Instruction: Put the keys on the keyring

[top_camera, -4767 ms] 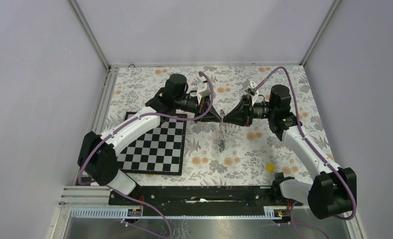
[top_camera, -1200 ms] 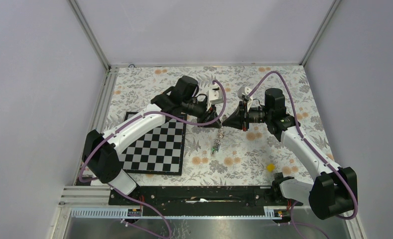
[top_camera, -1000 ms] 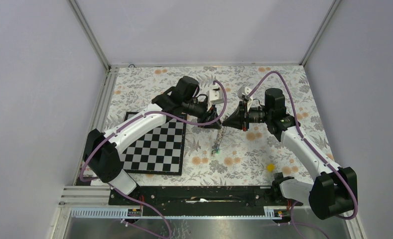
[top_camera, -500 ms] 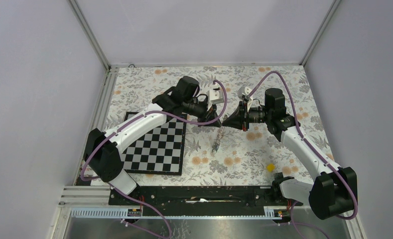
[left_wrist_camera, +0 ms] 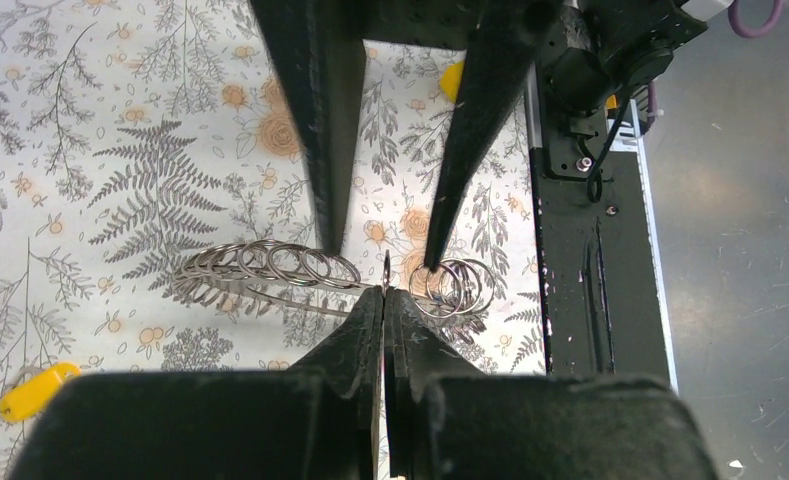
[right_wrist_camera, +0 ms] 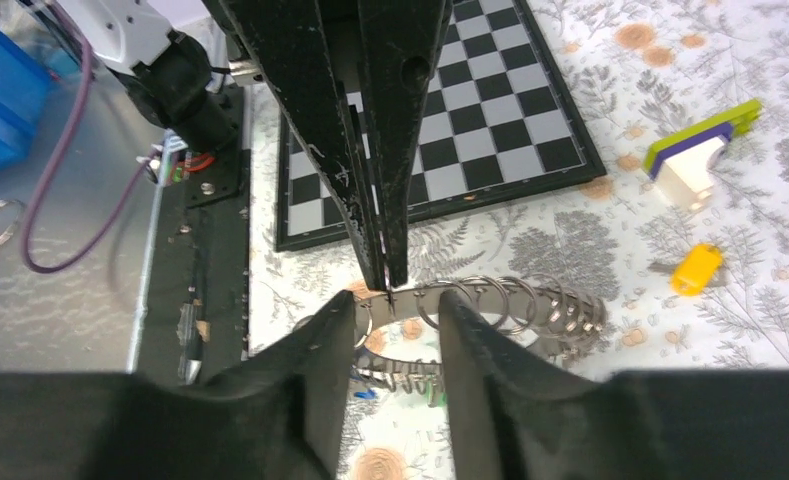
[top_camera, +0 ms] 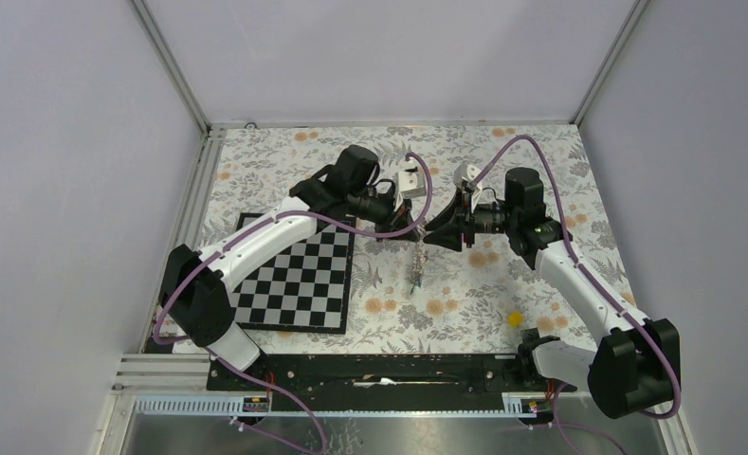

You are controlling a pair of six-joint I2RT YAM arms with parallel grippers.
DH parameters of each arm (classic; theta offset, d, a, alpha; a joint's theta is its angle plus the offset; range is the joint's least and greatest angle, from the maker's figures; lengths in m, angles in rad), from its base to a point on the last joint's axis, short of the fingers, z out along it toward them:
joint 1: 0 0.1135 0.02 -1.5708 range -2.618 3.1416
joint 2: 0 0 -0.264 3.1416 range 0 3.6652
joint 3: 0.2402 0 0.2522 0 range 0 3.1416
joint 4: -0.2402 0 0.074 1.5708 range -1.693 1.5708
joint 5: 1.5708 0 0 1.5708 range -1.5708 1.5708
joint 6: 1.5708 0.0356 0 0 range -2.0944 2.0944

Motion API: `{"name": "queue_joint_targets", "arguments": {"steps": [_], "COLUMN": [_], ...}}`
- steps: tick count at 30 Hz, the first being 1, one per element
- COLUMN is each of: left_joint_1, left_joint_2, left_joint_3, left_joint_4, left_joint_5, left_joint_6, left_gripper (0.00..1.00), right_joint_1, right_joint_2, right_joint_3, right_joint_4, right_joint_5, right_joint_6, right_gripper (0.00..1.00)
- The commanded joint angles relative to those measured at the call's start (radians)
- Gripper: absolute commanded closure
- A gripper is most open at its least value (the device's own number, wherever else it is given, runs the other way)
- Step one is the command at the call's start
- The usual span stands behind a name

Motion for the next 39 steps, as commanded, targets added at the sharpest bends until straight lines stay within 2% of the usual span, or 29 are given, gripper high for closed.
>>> {"name": "queue_joint_targets", "arguments": {"steps": [1,3,5,10,17,21,26,33,39], "left_joint_1": [0.022,0.034,0.048,0.096,0.161,0.188,0.208,0.234,0.240], "left_joint_2": [-0.044,-0.061,-0.082,-0.129,-0.221,-0.264,-0.280,-0.275,-0.258], "left_joint_3": [0.021,0.016,0.011,-0.011,-0.090,-0.124,-0.134,-0.133,-0.050], "left_joint_4": [-0.005,-0.028,-0.054,-0.106,-0.114,-0.115,-0.164,-0.211,-0.345], "left_joint_5": [-0.004,-0.001,-0.002,-0.025,-0.021,-0.008,0.016,0.032,0.051], "left_joint_6": [0.047,0.072,0.092,0.112,0.128,0.120,0.114,0.067,0.128], "left_gripper": [1.00,1.00,1.00,1.00,1.00,1.00,1.00,1.00,1.00], "right_joint_1": [-0.010,-0.011,-0.011,-0.011,-0.011,-0.010,-0.002,0.050,0.101], "right_joint_2": [-0.030,-0.032,-0.031,-0.017,0.085,0.201,0.341,0.575,0.786], "right_joint_3": [0.020,0.035,0.051,0.097,0.181,0.286,0.353,0.506,0.706], "right_joint_4": [0.026,0.021,0.018,-0.009,-0.057,-0.119,-0.108,-0.206,-0.348], "right_joint_5": [0.051,0.091,0.147,0.293,0.354,0.364,0.406,0.516,0.582], "right_joint_6": [-0.004,0.002,0.026,0.029,-0.014,-0.027,-0.044,-0.183,-0.318], "right_gripper": [0.44,0.31,0.24,0.17,0.08,0.07,0.08,0.11,0.16]}}
